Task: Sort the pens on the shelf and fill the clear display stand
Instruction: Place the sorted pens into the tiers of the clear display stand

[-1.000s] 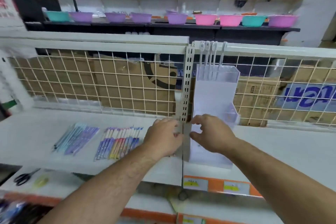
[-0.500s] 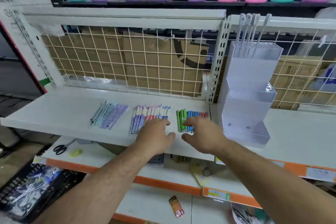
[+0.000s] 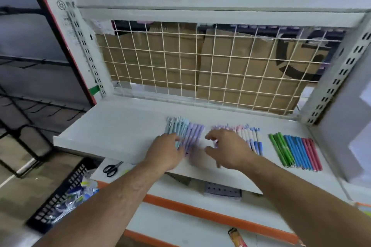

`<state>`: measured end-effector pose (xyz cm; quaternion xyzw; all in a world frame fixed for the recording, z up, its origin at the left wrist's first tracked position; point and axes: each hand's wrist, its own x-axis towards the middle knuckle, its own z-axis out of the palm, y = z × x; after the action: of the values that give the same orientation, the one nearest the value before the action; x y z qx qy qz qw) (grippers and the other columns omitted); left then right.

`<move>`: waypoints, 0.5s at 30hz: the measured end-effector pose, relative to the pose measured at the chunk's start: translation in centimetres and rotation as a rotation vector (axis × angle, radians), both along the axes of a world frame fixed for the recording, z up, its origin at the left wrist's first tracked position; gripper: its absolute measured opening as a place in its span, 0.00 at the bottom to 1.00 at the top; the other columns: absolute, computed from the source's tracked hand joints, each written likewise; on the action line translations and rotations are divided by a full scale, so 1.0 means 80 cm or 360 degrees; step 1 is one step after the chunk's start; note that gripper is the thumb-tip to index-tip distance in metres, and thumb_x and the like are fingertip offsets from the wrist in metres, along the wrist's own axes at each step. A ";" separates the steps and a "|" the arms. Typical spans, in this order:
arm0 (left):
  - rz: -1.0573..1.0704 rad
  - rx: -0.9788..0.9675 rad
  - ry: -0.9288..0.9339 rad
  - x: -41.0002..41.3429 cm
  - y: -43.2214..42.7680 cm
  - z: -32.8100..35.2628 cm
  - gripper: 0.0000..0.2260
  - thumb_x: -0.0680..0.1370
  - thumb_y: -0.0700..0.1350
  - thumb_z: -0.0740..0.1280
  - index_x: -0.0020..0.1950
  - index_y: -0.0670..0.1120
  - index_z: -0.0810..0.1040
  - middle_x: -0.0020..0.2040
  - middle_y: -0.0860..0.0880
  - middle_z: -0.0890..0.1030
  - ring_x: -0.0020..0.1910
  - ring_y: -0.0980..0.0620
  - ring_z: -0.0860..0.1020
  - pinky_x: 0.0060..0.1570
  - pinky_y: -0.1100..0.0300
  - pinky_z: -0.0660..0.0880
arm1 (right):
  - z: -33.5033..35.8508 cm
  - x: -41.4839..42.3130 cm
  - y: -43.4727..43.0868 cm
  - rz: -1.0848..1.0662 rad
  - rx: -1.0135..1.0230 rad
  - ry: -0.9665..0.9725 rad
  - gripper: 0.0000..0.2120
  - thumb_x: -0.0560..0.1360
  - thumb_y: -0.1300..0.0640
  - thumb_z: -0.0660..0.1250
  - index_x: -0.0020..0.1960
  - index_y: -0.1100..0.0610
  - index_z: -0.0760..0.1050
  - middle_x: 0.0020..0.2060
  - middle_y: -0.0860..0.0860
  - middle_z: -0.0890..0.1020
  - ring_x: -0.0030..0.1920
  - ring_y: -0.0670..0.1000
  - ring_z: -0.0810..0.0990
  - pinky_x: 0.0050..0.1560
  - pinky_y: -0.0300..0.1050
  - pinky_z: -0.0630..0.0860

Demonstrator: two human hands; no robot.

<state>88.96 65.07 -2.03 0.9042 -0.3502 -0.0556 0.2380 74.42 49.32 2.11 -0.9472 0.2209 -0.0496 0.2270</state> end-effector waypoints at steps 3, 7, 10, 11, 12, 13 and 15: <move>0.0088 -0.0052 0.0050 0.047 0.004 -0.012 0.10 0.79 0.49 0.65 0.56 0.46 0.78 0.52 0.46 0.81 0.51 0.45 0.79 0.50 0.54 0.76 | 0.000 0.032 0.005 0.0007 0.0021 0.0001 0.16 0.77 0.47 0.68 0.63 0.48 0.78 0.56 0.44 0.79 0.46 0.51 0.84 0.50 0.45 0.79; 0.0237 -0.0089 0.0204 0.090 -0.003 -0.028 0.10 0.80 0.51 0.65 0.54 0.45 0.76 0.50 0.47 0.81 0.45 0.48 0.78 0.44 0.56 0.74 | -0.002 0.061 -0.001 -0.0037 -0.0034 0.0019 0.14 0.76 0.50 0.68 0.61 0.49 0.79 0.57 0.48 0.82 0.51 0.51 0.81 0.53 0.47 0.78; 0.0248 -0.0028 0.0221 0.110 -0.013 -0.033 0.11 0.80 0.52 0.65 0.54 0.45 0.77 0.50 0.48 0.82 0.51 0.47 0.79 0.49 0.55 0.75 | -0.003 0.078 -0.010 -0.0059 -0.0004 0.0022 0.13 0.76 0.50 0.69 0.59 0.49 0.80 0.56 0.48 0.82 0.51 0.51 0.80 0.53 0.47 0.77; 0.0257 0.0007 0.0231 0.115 -0.016 -0.034 0.11 0.79 0.52 0.65 0.53 0.46 0.77 0.50 0.48 0.82 0.51 0.47 0.79 0.48 0.56 0.75 | -0.003 0.084 -0.012 -0.0063 0.0004 0.0013 0.12 0.76 0.51 0.69 0.58 0.49 0.80 0.54 0.48 0.82 0.50 0.51 0.80 0.52 0.47 0.78; 0.0273 0.0041 0.0249 0.119 -0.019 -0.034 0.10 0.78 0.53 0.66 0.53 0.46 0.77 0.49 0.49 0.81 0.50 0.47 0.79 0.46 0.56 0.75 | -0.003 0.089 -0.015 -0.0070 0.0012 0.0007 0.11 0.75 0.52 0.69 0.58 0.50 0.81 0.53 0.48 0.83 0.50 0.50 0.80 0.52 0.47 0.78; 0.0291 0.0074 0.0266 0.122 -0.021 -0.035 0.11 0.77 0.53 0.67 0.53 0.47 0.76 0.49 0.50 0.81 0.49 0.48 0.79 0.44 0.57 0.74 | -0.003 0.094 -0.016 -0.0082 0.0025 0.0005 0.11 0.75 0.52 0.69 0.58 0.49 0.81 0.52 0.48 0.83 0.49 0.50 0.80 0.51 0.46 0.78; 0.0305 0.0140 0.0265 0.123 -0.025 -0.035 0.14 0.73 0.56 0.68 0.54 0.49 0.74 0.49 0.50 0.78 0.47 0.48 0.78 0.41 0.57 0.72 | -0.003 0.101 -0.019 -0.0104 0.0060 0.0000 0.12 0.75 0.52 0.69 0.58 0.49 0.80 0.52 0.47 0.83 0.49 0.49 0.80 0.50 0.46 0.78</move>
<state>98.78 63.05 -4.87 0.9353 -0.2385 -0.1229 0.2307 82.53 47.83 1.85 -0.9350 0.2527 -0.0530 0.2432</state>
